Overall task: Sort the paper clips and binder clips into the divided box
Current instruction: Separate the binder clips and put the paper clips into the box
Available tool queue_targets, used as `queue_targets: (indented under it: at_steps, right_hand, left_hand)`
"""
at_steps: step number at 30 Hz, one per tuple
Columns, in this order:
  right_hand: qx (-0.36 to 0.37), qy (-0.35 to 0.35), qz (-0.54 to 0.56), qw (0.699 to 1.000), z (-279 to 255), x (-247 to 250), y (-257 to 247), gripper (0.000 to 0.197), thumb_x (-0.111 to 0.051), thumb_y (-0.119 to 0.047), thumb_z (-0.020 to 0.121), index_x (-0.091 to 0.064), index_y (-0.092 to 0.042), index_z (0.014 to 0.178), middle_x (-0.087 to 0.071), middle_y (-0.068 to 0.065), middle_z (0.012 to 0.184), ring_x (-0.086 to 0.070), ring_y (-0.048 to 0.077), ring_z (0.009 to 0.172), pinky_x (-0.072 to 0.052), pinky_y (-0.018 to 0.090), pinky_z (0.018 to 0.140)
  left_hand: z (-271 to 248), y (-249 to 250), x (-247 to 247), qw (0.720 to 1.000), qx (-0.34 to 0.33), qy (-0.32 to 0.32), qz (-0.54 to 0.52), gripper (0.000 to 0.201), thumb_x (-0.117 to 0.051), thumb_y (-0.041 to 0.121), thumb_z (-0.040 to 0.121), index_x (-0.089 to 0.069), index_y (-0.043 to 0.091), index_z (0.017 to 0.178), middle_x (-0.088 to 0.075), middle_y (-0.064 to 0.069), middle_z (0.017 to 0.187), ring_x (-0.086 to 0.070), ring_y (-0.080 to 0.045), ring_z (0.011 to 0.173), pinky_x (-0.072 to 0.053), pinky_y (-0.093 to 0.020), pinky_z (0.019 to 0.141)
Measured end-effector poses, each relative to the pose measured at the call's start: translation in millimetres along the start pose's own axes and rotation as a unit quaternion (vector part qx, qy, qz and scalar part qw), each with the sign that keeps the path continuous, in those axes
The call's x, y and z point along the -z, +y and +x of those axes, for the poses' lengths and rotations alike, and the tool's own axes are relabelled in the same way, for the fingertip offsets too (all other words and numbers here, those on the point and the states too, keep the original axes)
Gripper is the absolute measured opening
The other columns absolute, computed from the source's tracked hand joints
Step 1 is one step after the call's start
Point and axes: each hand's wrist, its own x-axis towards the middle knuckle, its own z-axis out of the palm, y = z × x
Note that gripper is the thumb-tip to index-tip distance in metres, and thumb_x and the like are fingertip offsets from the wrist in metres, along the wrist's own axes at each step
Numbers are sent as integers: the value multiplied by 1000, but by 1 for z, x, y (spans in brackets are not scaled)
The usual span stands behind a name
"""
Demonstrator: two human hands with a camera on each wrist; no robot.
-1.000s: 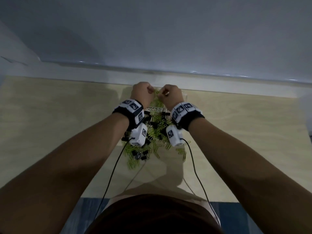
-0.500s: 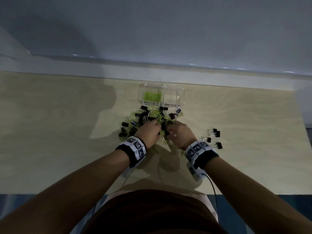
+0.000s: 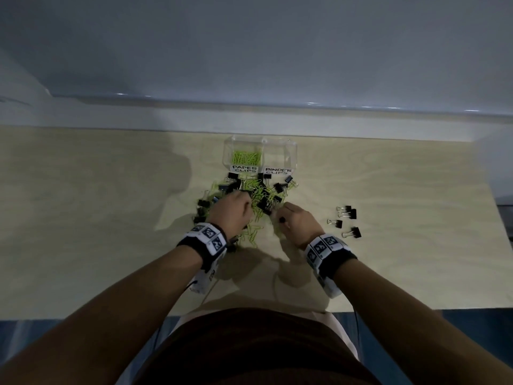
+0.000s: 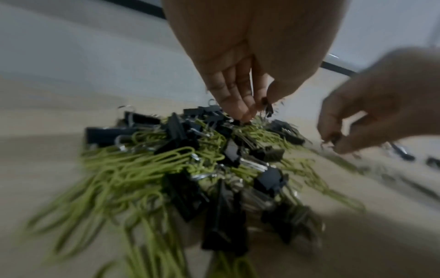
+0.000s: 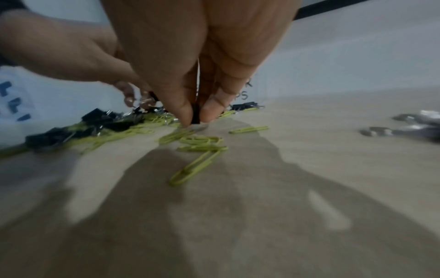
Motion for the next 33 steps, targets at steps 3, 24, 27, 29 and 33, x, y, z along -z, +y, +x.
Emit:
queue_targets:
  at_steps: [3,24,27,29,33]
  right_hand:
    - [-62,88,43,993,-13,5,21,6,-58,0,76,-57,-7,77,-57,5,76,-52,23,63,-48,34,57]
    - [-7,39,-25,999,2,-17,3,23,-64,-11,77,-72,-15,98,-66,9,99,-59,34,83,-55,42,69]
    - [17,44,-9,999,-9,-11,12,26,-71,-2,69,-72,-12,93,-65,9,94,-60,32,82,-56,38,68]
    - [14,76,36,996,-15,-9,16,17,-63,-6,74,-71,-11,88,-65,7,91,-60,28,79,-55,37,66]
    - [-83,183,178,963,-26,9,26,12,-57,-6,87,-67,-13,90,-67,-2,86,-63,14,79,-50,20,67]
  left_hand:
    - [-6,-24,10,994,68,75,-27,12,-46,20,92,-54,12,87,-52,0,86,-48,-15,75,-37,-22,62]
    - [24,-7,-16,991,-105,-56,63,35,-53,15,93,-54,11,128,-51,-4,124,-44,-21,118,-40,-32,102]
    - [18,-13,-13,991,-108,-64,49,31,-54,23,92,-55,15,122,-51,0,126,-40,-18,121,-36,-30,104]
    - [14,-12,-6,994,-95,-49,13,26,-56,28,91,-55,17,114,-52,1,121,-42,-17,118,-37,-30,102]
    - [1,-16,14,992,-1,41,-118,23,-55,30,90,-51,17,108,-52,4,107,-51,-10,97,-45,-26,85]
